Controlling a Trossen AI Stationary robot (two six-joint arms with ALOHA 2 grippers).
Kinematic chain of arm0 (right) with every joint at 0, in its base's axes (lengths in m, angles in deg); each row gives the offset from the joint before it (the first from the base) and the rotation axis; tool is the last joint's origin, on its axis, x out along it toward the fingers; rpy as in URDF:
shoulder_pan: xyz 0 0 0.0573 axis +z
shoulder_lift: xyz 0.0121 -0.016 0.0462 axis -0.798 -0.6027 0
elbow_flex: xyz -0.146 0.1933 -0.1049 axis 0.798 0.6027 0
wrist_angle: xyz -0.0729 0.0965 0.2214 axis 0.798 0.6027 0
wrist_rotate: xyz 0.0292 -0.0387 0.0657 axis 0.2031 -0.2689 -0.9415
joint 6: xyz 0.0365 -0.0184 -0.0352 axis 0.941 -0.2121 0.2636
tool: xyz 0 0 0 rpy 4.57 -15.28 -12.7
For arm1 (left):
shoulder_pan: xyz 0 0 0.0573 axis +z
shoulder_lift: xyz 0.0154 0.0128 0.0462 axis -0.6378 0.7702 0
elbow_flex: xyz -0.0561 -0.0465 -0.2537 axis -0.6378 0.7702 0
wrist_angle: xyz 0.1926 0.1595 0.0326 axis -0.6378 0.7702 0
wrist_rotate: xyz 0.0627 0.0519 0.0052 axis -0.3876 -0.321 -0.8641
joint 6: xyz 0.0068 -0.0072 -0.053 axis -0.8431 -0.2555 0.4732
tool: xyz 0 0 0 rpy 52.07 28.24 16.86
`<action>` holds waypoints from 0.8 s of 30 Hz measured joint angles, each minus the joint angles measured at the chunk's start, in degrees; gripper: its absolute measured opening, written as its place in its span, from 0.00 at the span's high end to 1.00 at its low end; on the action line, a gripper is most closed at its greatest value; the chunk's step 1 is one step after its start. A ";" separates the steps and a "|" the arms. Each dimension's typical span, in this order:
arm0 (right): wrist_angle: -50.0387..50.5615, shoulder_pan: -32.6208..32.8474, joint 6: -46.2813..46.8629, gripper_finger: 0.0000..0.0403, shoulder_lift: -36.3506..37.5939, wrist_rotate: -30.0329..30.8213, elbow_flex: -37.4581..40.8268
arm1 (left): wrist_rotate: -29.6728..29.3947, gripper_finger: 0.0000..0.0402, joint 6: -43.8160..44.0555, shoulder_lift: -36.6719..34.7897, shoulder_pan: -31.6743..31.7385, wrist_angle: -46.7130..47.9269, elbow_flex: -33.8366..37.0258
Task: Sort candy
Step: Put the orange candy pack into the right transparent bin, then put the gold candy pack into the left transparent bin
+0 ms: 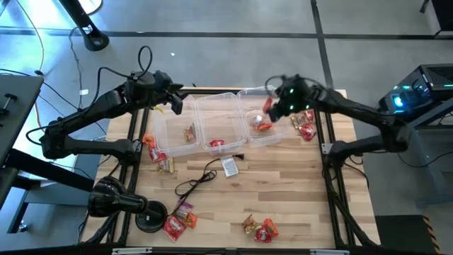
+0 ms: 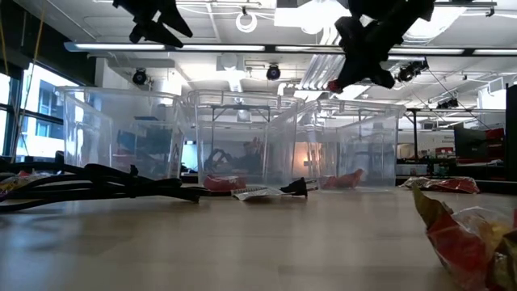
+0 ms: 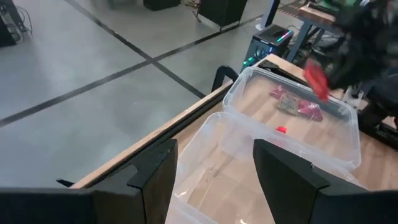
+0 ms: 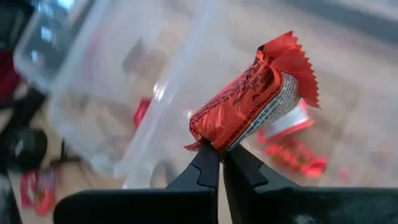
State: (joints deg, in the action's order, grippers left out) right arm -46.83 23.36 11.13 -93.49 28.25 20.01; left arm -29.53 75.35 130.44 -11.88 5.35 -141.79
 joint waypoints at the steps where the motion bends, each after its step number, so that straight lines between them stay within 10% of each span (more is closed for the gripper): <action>1: -0.04 1.25 -0.07 1.00 -0.24 0.54 0.56 | 0.01 0.49 0.42 0.00 0.00 0.01 0.00; 17: -0.55 2.38 3.54 0.56 -0.42 1.86 -0.63 | 0.36 0.49 1.18 0.00 0.00 0.10 0.00; 24: 11.21 1.03 7.38 0.54 2.76 28.51 -10.66 | 0.47 0.49 0.73 1.00 0.07 0.08 0.00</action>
State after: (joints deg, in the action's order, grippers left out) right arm -35.62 24.39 18.51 -90.74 56.76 9.35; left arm -29.06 76.08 131.45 -11.82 5.42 -141.79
